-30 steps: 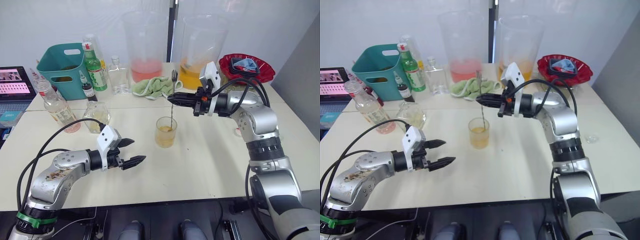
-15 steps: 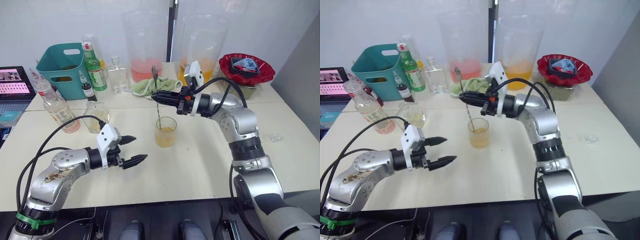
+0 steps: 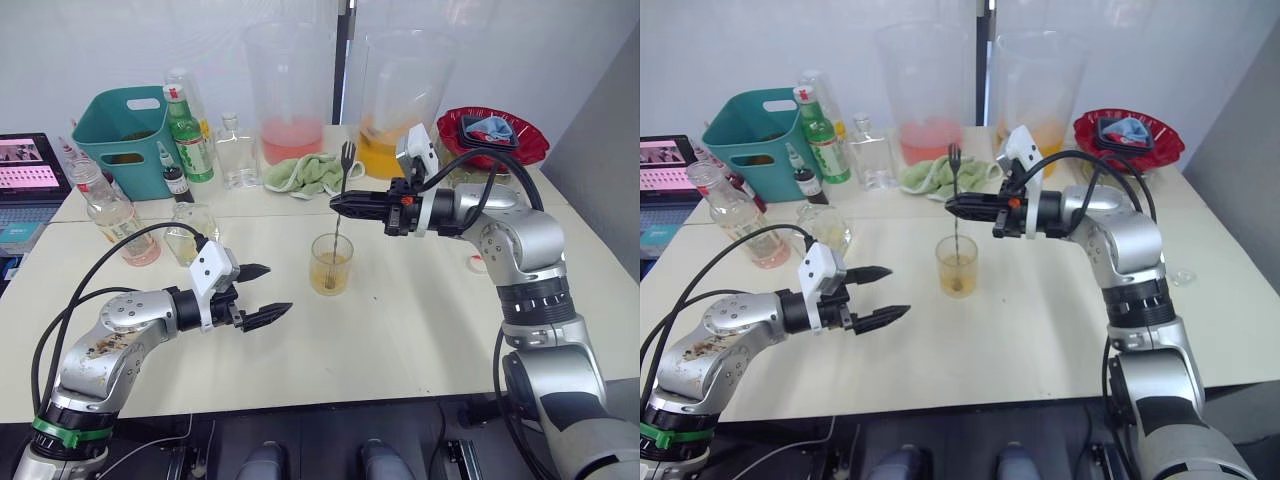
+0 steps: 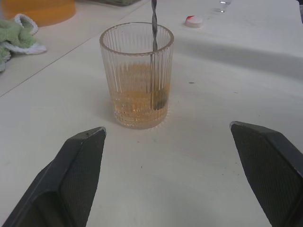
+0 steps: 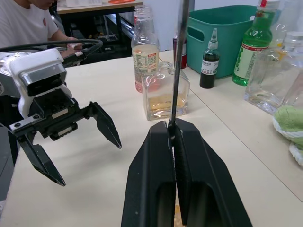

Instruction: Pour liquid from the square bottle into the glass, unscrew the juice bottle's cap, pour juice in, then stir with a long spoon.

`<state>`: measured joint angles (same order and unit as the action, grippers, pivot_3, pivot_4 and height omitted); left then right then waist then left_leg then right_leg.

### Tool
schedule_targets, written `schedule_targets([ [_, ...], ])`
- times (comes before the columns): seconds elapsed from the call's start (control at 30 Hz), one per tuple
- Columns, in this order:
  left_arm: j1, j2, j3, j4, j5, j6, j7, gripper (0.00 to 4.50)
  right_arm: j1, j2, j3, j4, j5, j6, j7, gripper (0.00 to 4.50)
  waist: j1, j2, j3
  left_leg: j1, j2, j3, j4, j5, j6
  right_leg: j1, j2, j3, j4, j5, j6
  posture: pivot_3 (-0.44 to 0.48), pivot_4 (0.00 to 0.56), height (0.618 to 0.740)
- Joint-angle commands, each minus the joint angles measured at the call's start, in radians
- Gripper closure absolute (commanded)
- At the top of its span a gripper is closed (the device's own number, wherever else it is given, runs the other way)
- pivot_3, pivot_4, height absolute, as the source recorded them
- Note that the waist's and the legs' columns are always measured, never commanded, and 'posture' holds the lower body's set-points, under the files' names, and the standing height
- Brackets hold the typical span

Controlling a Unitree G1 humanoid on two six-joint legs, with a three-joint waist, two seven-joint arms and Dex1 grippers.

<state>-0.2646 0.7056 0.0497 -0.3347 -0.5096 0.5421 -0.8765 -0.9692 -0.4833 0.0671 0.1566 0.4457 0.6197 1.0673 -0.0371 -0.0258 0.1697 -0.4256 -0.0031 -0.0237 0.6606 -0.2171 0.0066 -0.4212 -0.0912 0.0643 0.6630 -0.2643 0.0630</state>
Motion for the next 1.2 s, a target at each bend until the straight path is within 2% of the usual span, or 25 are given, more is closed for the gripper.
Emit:
schedule_targets([
  [0.03, 0.000, 0.011, 0.020, -0.024, -0.001, -0.009, -0.001, 0.05, -0.030, 0.008, -0.015, 0.014, -0.016, -0.044, -0.019, 4.50, 0.001, 0.000, 0.000, 0.000, 0.000, 0.000, 0.000, 0.000, 0.000, 0.000, 0.000, 0.000, 0.000, 0.000, 0.000, 0.000, 0.150, 0.740],
  [0.23, 0.008, 0.015, 0.025, -0.034, -0.002, -0.002, 0.008, 0.05, -0.069, 0.071, -0.091, 0.021, 0.065, -0.004, -0.065, 4.50, 0.000, 0.000, 0.000, 0.000, 0.000, 0.000, 0.000, 0.000, 0.000, 0.000, 0.000, 0.000, 0.001, 0.000, 0.000, 0.000, 0.150, 0.740],
  [0.53, 0.010, 0.013, 0.018, -0.034, 0.003, -0.006, 0.018, 0.05, -0.080, 0.112, -0.065, 0.060, 0.015, -0.080, -0.098, 4.50, 0.000, 0.000, 0.000, 0.000, 0.000, 0.000, 0.000, 0.000, 0.000, 0.000, 0.000, 0.000, 0.001, 0.000, 0.000, 0.000, 0.150, 0.740],
  [0.97, 0.018, 0.005, 0.021, -0.055, -0.003, -0.014, 0.029, 0.05, -0.085, 0.032, -0.067, 0.102, -0.021, -0.100, -0.060, 4.50, 0.004, 0.000, 0.000, 0.000, 0.000, 0.000, 0.000, 0.000, 0.000, 0.000, 0.000, 0.000, 0.000, 0.000, 0.000, 0.000, 0.150, 0.740],
  [1.2, 0.026, -0.006, 0.015, -0.047, 0.004, -0.028, 0.034, 0.05, -0.078, 0.000, -0.067, 0.033, 0.003, -0.109, 0.001, 4.50, 0.005, 0.000, 0.000, 0.000, 0.000, 0.000, 0.000, 0.000, 0.000, 0.000, 0.000, 0.000, 0.000, 0.000, 0.000, 0.000, 0.150, 0.740],
])
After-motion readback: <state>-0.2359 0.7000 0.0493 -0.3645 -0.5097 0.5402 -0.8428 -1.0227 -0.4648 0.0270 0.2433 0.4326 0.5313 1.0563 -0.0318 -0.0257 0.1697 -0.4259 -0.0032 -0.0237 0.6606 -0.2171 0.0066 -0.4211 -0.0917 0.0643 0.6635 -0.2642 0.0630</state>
